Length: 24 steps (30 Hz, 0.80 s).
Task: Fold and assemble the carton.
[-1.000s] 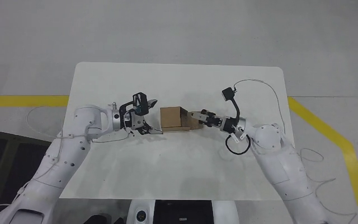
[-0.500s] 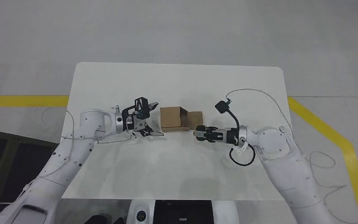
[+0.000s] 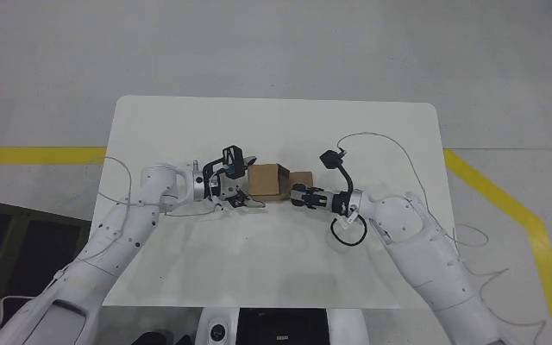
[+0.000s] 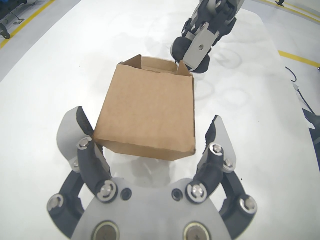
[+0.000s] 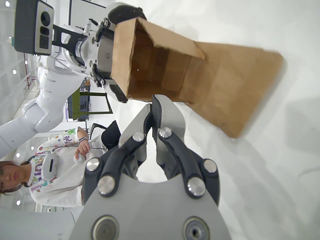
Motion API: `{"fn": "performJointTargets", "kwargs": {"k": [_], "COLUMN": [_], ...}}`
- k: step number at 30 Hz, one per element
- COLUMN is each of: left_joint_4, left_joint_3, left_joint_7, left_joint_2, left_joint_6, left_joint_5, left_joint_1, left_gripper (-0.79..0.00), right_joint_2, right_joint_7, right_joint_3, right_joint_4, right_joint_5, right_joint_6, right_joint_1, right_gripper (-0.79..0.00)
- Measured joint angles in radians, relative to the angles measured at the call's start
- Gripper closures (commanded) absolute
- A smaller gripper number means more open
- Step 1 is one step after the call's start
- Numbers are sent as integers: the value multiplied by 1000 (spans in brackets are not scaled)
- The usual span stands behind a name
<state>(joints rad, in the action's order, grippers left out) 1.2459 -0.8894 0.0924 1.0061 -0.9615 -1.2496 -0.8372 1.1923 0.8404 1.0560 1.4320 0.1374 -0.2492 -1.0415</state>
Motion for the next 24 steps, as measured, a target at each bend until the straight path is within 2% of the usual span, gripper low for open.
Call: {"fn": "performJointTargets", "kwargs": {"k": [11, 24], "left_joint_4": [-33, -47], "left_joint_3": [14, 10], "left_joint_7": [-3, -12], "left_joint_2": [16, 24], "left_joint_6": [-31, -41], "left_joint_5": [14, 17], "left_joint_1": [32, 36], "left_gripper": [-785, -785], "right_joint_2": [38, 73], "right_joint_7": [-13, -37], "right_joint_3": [-112, -186], "right_joint_4": [-119, -213], "right_joint_5": [-50, -81], "right_joint_6": [-44, -93], "right_joint_1": [105, 173], "right_gripper": [0, 0]}}
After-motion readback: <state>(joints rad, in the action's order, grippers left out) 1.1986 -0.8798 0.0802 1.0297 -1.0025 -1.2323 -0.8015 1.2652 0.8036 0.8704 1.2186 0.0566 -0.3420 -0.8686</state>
